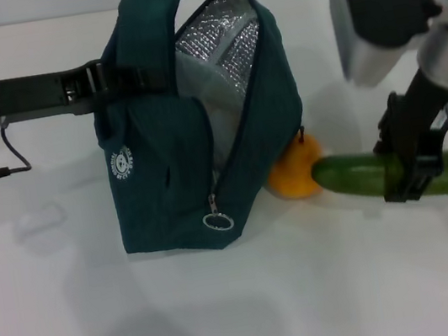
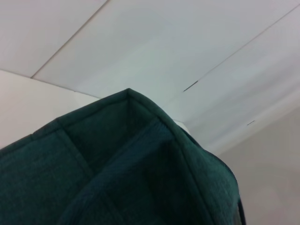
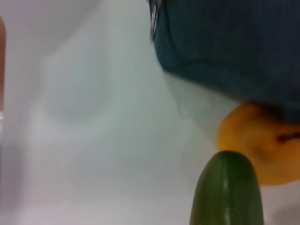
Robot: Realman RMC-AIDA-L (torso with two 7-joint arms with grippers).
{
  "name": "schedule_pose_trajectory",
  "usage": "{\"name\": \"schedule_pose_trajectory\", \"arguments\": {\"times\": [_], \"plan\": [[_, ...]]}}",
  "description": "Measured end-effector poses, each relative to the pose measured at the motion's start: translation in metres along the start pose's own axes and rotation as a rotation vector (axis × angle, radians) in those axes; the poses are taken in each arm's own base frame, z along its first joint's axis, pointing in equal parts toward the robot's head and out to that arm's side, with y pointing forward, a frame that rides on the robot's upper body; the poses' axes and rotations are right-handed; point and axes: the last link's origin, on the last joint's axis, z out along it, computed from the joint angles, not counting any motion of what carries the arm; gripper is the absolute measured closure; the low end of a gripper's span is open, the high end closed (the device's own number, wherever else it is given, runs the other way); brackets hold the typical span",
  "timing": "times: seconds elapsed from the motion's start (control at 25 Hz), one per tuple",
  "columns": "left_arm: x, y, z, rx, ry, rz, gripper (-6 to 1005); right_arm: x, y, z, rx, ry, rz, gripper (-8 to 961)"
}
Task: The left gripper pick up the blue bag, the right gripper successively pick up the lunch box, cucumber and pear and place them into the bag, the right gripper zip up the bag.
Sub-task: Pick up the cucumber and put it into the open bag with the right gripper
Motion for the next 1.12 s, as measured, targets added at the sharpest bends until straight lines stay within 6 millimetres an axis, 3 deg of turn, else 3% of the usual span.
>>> {"name": "schedule_pose_trajectory", "arguments": {"times": [0.28, 0.4, 0.56, 0.84, 1.0, 1.04, 1.12], "plan": [[-0.001, -0.001, -0.003, -0.004, 0.010, 0.001, 960, -0.002, 0.001, -0.065, 0.067, -0.165, 0.019, 312], [-0.001, 0.000, -0.002, -0.006, 0.010, 0.001, 960, -0.001, 0.003, -0.098, 0.104, -0.303, 0.025, 311], [-0.002, 0.000, -0.001, -0.009, 0.010, 0.002, 960, -0.001, 0.002, -0.123, 0.148, -0.511, 0.025, 310], [-0.003, 0.000, 0.001, -0.014, 0.009, 0.001, 960, 0.000, -0.003, -0.122, 0.211, -0.792, 0.006, 308], [-0.004, 0.001, 0.002, -0.017, 0.008, 0.001, 960, 0.002, -0.006, -0.109, 0.189, -0.945, 0.003, 307], [-0.004, 0.001, 0.002, -0.019, 0.007, 0.001, 960, 0.005, -0.008, -0.100, 0.180, -1.078, 0.015, 307], [-0.004, 0.001, 0.002, -0.020, 0.006, 0.001, 960, 0.009, -0.008, -0.092, 0.182, -1.168, 0.019, 306]]}}
